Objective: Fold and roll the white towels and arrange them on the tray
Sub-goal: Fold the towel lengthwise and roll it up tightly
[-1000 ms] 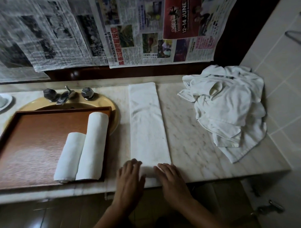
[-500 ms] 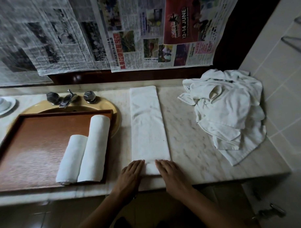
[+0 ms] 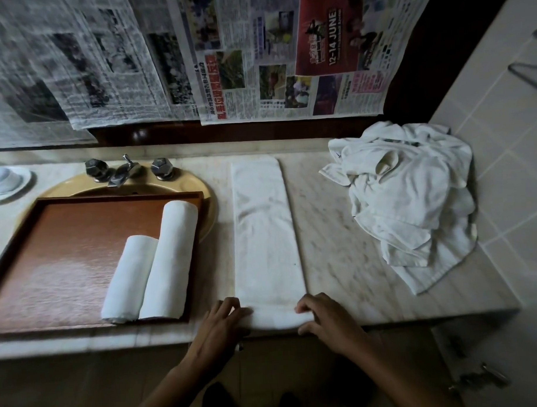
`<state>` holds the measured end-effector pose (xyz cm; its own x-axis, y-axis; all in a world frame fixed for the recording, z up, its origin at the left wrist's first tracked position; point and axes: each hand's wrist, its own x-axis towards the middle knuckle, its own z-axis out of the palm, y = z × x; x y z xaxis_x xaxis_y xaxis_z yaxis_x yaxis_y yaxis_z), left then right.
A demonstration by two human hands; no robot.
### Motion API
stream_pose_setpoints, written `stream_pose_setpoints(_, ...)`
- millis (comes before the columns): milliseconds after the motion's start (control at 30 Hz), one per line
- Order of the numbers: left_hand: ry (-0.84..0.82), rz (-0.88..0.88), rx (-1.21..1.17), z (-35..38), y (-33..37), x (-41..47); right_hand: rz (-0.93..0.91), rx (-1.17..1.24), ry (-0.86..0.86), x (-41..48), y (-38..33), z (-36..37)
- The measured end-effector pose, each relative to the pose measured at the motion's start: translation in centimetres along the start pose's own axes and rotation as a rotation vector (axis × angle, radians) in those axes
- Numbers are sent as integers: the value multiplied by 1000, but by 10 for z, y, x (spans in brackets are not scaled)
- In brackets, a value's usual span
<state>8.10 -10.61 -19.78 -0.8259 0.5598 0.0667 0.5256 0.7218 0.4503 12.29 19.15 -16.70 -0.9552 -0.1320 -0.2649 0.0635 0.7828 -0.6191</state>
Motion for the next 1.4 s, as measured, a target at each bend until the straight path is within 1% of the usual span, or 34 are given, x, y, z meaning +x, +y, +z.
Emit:
stream_pose_setpoints(67, -18, -55, -30, -2, -3, 2, 50, 73, 9, 0, -2, -5)
stream_pose_setpoints(133, -72, -121, -88, -7, -3, 4, 65, 129, 20, 1, -2, -7)
stream_pose_setpoints(200, -121, -188, -190, -13, -2, 5, 44, 135, 37, 4, 0, -6)
stream_pose_setpoints(267, -112, -288, -327, -20, 2, 7, 22, 94, 65, 9, 2, -3)
stream_pose_setpoints(367, -85, -421, -498, -29, 8, 10, 22, 40, 157, 16, 2, 5)
stream_pose_setpoints(433, -74, -480, -557, -31, 12, 12, 51, 39, 224, 18, -2, 10)
stream_pose_setpoints(500, -42, -556, -605, -31, 15, 13, 45, 18, 327, 20, -6, 17)
stream_pose_setpoints(567, -4, -642, -624, -29, 17, 16, -17, -49, 409, 20, -13, 25)
stream_pose_setpoints(700, 40, -740, -624, -30, 25, 28, -279, -231, 527, 13, -29, 44)
stream_pose_setpoints(733, 43, -744, -609, -31, 27, 30, -319, -271, 541, 9, -29, 51)
stream_pose_setpoints(800, 36, -751, -560, -32, 31, 31, -333, -341, 513, 4, -27, 61)
stream_pose_setpoints(833, 41, -746, -494, -31, 33, 31, -318, -374, 476, 2, -25, 65)
stream_pose_setpoints(867, 67, -703, -360, -27, 35, 29, -304, -403, 456, 1, -23, 68)
stream_pose_setpoints(900, 107, -609, -183, -20, 37, 25, -286, -418, 434, 1, -22, 69)
stream_pose_setpoints(933, 140, -480, -30, -11, 41, 22, -273, -422, 423, 3, -22, 68)
stream_pose_setpoints(967, 151, -336, 76, -2, 45, 18, -263, -425, 407, 4, -22, 67)
stream_pose_setpoints(1033, 129, -112, 194, 11, 49, 14, -269, -452, 366, 8, -21, 65)
stream_pose_setpoints(1067, 113, -56, 232, 16, 46, 15, -277, -469, 343, 11, -19, 64)
stream_pose_setpoints(1200, 4, 1, 307, 13, 20, 23, -270, -499, 230, 20, -11, 56)
stream_pose_setpoints(1300, -81, 20, 248, 6, 10, 27, -285, -496, 184, 25, -9, 44)
stream_pose_setpoints(1400, -109, 7, 227, 2, 9, 27, -323, -494, 138, 26, -7, 35)
